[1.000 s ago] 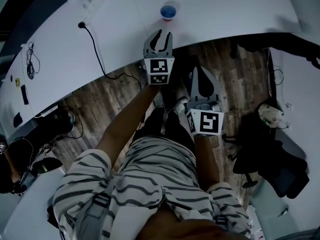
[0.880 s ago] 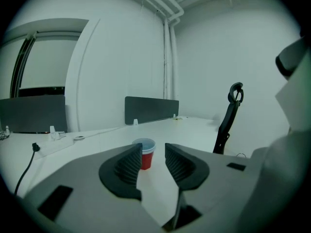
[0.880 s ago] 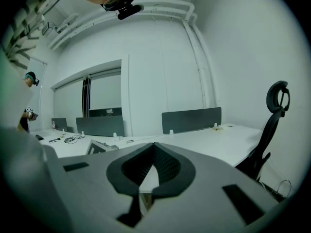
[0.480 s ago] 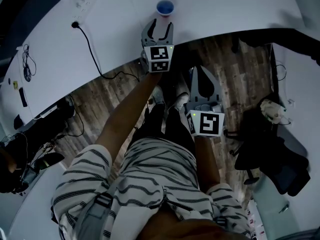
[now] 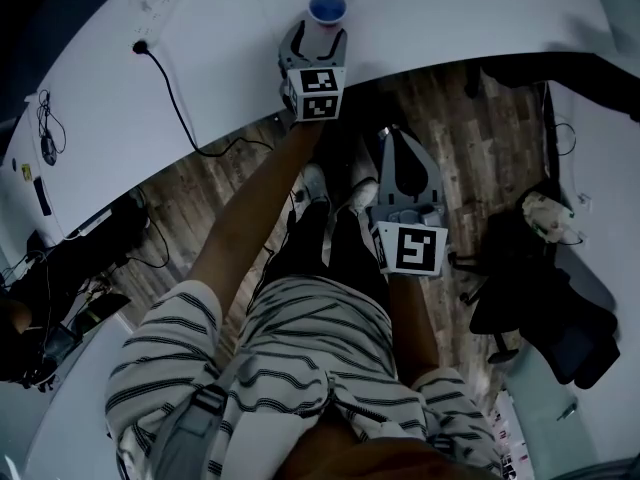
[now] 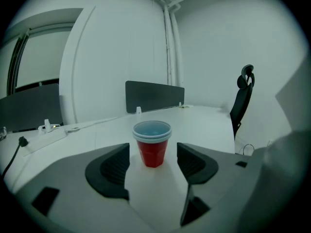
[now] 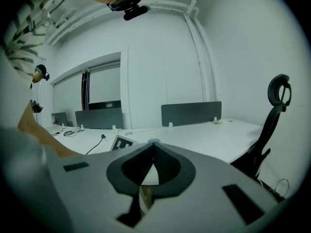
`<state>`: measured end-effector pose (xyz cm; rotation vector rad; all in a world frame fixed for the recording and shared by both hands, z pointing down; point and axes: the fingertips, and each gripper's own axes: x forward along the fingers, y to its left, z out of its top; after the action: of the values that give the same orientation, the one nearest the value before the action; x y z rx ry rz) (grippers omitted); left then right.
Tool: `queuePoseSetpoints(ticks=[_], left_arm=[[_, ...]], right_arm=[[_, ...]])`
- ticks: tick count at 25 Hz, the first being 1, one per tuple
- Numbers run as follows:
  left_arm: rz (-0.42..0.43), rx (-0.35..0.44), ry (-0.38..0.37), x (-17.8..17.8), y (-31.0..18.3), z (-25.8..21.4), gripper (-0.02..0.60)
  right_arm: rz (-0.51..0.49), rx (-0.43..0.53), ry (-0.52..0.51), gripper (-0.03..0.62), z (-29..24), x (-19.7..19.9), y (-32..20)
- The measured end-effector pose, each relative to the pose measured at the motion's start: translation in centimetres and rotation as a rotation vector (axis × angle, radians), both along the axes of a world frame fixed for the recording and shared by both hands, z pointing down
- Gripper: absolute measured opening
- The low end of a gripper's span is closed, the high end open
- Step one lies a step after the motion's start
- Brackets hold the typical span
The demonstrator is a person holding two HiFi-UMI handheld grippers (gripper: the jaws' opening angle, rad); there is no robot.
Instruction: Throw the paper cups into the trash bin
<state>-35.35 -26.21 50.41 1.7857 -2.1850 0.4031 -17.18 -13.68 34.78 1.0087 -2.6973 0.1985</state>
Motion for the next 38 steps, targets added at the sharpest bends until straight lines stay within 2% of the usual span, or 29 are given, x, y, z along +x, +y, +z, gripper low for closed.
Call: queuePoseSetpoints(ticks=[11, 19, 27, 38], left_arm=[[-0.001, -0.064, 0.035, -1.1, -2.3, 2.1, 0.311], [0.016, -0.069, 0.033, -1.2, -3.7, 2.5, 0.299], [0.037, -0.058, 0.049, -0.2, -3.6, 1.9, 0.279], [0.026, -0.019, 0.047, -0.1, -2.6, -1.4, 0.273]], right_arm=[[0.018, -0.019, 0.003, 0.009, 0.8, 0.3, -0.4], [0.027, -0.023, 0.009, 0.009, 1.0, 0.8, -0.8], [0.044, -0.034, 0.011, 0.009, 1.4, 1.7, -0.9], [0.050, -0.015, -0.001, 0.009, 0.4, 2.2, -0.6]])
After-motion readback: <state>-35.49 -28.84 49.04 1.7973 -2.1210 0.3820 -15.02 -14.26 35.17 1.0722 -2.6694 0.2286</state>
